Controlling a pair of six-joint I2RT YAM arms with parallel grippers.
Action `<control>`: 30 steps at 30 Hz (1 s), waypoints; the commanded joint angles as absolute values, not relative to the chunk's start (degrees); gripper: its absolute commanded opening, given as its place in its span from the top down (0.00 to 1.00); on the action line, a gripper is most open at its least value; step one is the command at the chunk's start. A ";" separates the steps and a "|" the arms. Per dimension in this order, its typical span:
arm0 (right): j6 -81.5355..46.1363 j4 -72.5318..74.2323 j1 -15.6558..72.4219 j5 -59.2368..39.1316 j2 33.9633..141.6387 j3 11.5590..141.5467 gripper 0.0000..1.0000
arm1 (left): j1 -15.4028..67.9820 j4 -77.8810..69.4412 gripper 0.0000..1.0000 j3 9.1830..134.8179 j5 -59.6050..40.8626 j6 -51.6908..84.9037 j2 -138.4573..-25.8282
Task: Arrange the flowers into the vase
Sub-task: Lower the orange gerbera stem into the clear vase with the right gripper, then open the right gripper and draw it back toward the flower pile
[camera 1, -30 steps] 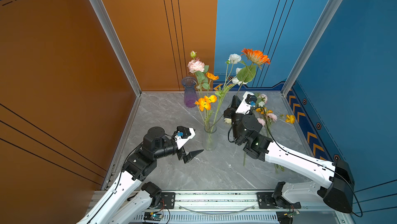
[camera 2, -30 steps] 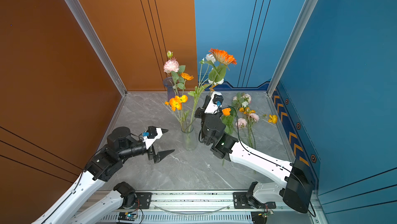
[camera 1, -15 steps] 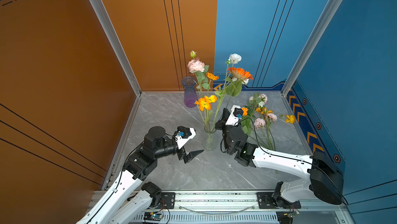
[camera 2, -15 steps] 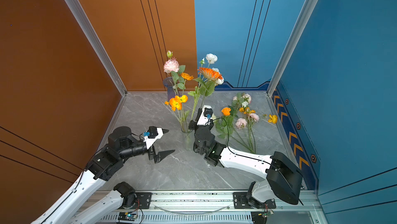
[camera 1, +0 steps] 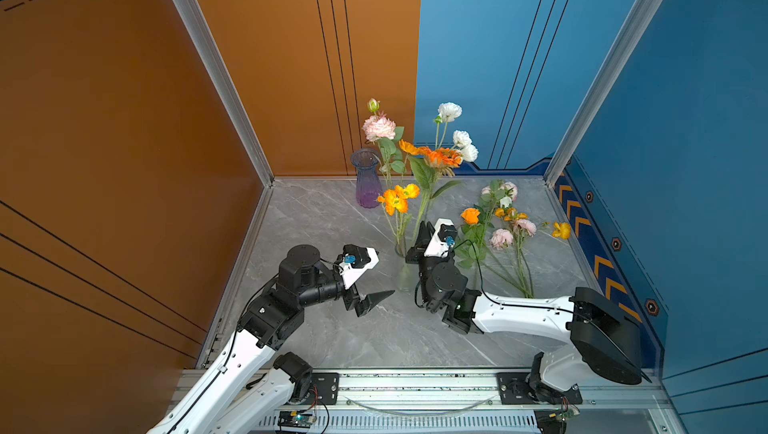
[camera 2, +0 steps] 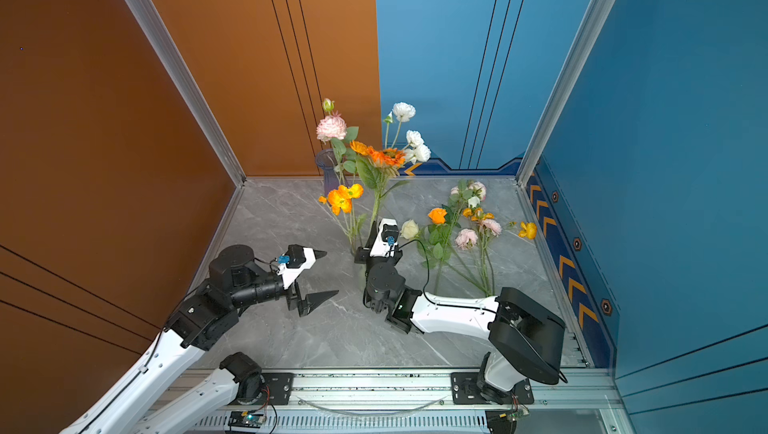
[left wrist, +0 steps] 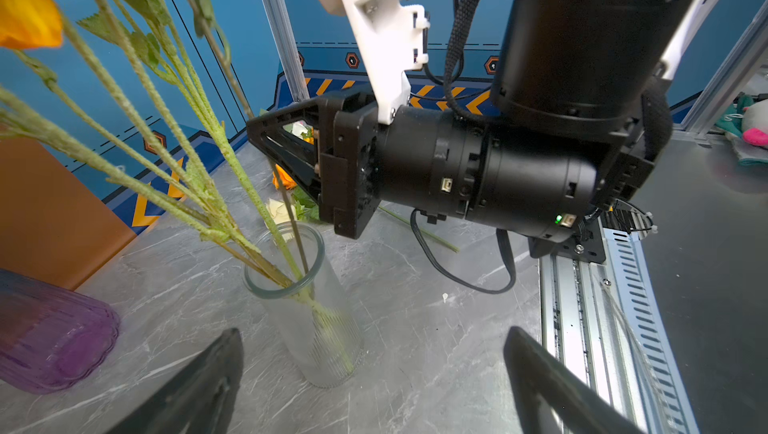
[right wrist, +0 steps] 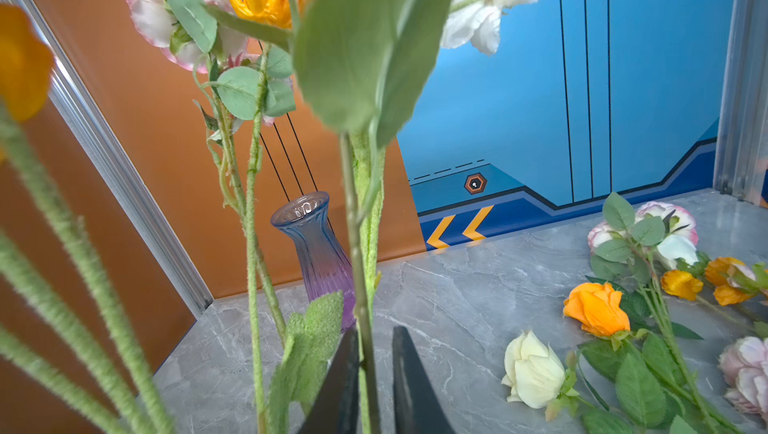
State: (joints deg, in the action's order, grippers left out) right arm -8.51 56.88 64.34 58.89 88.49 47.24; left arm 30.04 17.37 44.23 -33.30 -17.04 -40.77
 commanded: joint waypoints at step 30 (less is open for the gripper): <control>19.79 64.81 70.34 77.26 76.92 40.79 0.40 | 30.83 16.57 0.02 43.67 -36.72 -18.04 -42.89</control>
State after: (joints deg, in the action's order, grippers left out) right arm 19.53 69.32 70.81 75.40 80.12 41.60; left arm 30.20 17.37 44.21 -35.27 -17.08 -43.11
